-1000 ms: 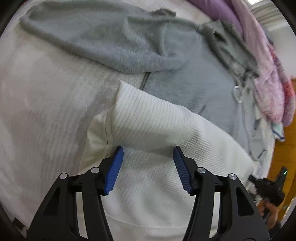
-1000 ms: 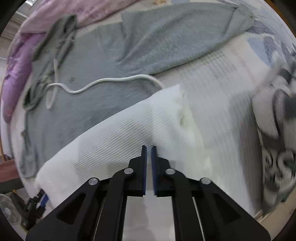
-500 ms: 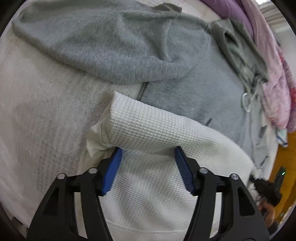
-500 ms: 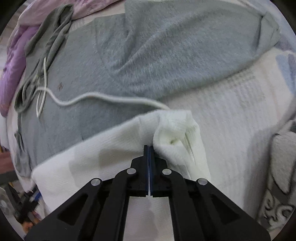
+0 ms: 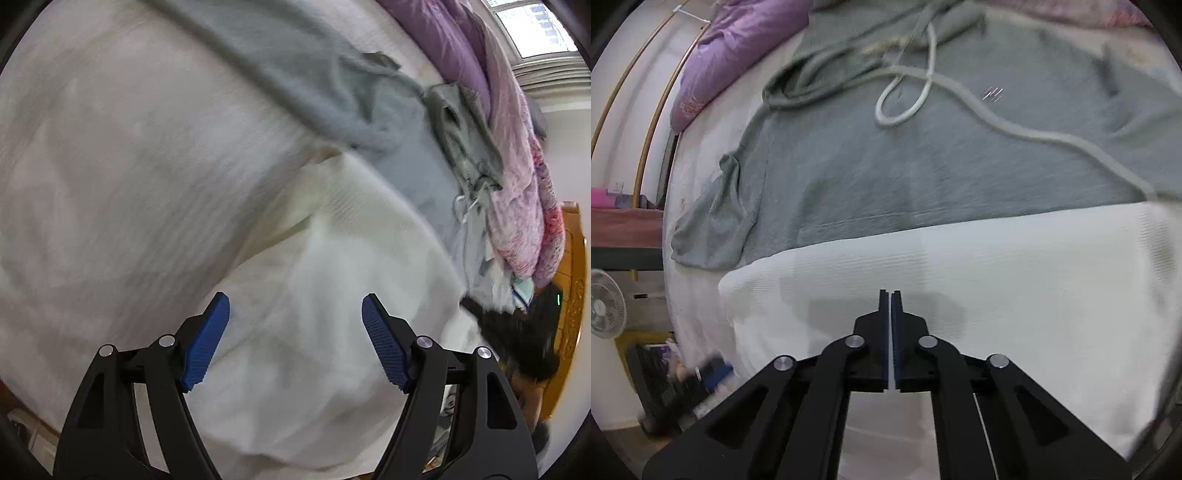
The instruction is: Fold large clothes
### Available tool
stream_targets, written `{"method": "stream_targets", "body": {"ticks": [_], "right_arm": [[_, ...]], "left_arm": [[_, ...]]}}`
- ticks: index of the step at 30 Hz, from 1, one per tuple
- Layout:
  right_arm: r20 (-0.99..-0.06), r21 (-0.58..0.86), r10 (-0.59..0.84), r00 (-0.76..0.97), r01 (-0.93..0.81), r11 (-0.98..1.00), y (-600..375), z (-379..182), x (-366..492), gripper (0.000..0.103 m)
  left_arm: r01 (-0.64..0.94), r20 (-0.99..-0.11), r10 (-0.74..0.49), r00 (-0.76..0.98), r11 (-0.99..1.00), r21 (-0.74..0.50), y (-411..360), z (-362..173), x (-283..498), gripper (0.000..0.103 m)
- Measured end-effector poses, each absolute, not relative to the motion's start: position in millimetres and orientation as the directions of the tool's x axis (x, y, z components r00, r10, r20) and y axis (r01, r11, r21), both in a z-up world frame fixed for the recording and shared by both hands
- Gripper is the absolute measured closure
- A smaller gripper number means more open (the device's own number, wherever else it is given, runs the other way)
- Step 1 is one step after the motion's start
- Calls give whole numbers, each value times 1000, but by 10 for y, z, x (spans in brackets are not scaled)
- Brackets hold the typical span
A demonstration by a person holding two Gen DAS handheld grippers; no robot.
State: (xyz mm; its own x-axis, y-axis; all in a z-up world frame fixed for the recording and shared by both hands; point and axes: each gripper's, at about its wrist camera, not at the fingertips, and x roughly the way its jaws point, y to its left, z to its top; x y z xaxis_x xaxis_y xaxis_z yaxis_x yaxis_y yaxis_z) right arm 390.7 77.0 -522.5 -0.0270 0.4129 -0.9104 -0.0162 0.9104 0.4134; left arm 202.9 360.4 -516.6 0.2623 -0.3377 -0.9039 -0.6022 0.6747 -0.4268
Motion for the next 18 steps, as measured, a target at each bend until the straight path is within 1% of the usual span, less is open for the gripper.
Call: {"method": "stream_targets", "body": {"ticks": [2, 4, 6, 9, 11, 15, 16, 18], "right_arm": [[-928, 371, 369, -58, -14, 929, 842, -5514, 3929, 103], [-926, 372, 373, -54, 20, 928, 834, -5653, 4002, 103], [-928, 367, 369, -48, 39, 929, 836, -5627, 3991, 103], [-947, 320, 320, -21, -12, 947, 889, -5449, 3836, 103], [-947, 316, 315, -58, 2, 949, 869, -5363, 3577, 103], [-940, 296, 297, -170, 34, 955, 784, -5473, 2975, 103], [-938, 293, 296, -182, 43, 955, 764, -5537, 2837, 103], [-945, 289, 292, -146, 44, 956, 744, -5641, 2759, 103]], "left_arm": [[-612, -905, -340, 256, 668, -424, 3651, -5186, 1812, 28], [-629, -907, -335, 256, 654, -420, 3686, -5205, 1623, 28], [-640, -899, -352, 262, 634, -435, 3706, -5229, 1442, 28], [-637, -887, -378, 265, 622, -455, 3681, -5254, 1235, 28], [-639, -879, -394, 267, 611, -468, 3664, -5266, 1108, 28], [-641, -860, -430, 276, 584, -498, 3606, -5297, 916, 28], [-641, -856, -436, 278, 580, -503, 3591, -5312, 886, 28], [-648, -839, -464, 282, 553, -524, 3580, -5389, 784, 28]]}}
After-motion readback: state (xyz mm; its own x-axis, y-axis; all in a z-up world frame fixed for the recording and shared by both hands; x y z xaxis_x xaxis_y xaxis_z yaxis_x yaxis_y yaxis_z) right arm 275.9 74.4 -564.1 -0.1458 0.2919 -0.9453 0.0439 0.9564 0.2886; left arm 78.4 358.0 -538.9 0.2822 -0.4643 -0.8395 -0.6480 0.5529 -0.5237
